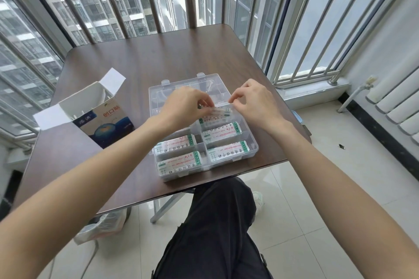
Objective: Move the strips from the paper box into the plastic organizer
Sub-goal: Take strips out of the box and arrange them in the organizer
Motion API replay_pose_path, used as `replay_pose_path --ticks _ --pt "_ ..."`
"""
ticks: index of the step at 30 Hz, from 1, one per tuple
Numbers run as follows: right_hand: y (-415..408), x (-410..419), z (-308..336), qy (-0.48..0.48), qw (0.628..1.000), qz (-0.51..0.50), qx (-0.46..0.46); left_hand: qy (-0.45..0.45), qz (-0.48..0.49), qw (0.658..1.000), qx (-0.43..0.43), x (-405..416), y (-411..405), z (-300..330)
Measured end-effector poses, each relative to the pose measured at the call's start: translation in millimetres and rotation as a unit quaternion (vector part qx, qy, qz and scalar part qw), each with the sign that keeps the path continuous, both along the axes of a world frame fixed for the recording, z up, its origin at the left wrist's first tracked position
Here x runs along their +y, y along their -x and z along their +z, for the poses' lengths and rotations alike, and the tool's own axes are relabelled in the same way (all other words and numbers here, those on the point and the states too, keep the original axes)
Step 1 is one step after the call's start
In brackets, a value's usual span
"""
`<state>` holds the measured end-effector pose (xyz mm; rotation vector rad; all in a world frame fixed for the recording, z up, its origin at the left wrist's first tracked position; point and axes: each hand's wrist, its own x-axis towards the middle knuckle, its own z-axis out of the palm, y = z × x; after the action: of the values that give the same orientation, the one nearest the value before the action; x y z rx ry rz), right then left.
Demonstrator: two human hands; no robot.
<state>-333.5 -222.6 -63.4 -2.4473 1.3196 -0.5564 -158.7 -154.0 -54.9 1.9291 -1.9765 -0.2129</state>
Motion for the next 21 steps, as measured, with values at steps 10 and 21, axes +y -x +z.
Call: replay_pose_path --ticks 10,21 --pt "-4.0 -9.0 2.0 -0.052 0.995 0.051 0.062 0.037 -0.035 0.996 -0.068 -0.5 13.0 3.9" --pt "-6.2 -6.7 7.8 -0.001 0.988 0.074 0.132 0.01 0.0 0.99 -0.142 5.3 4.7 3.8"
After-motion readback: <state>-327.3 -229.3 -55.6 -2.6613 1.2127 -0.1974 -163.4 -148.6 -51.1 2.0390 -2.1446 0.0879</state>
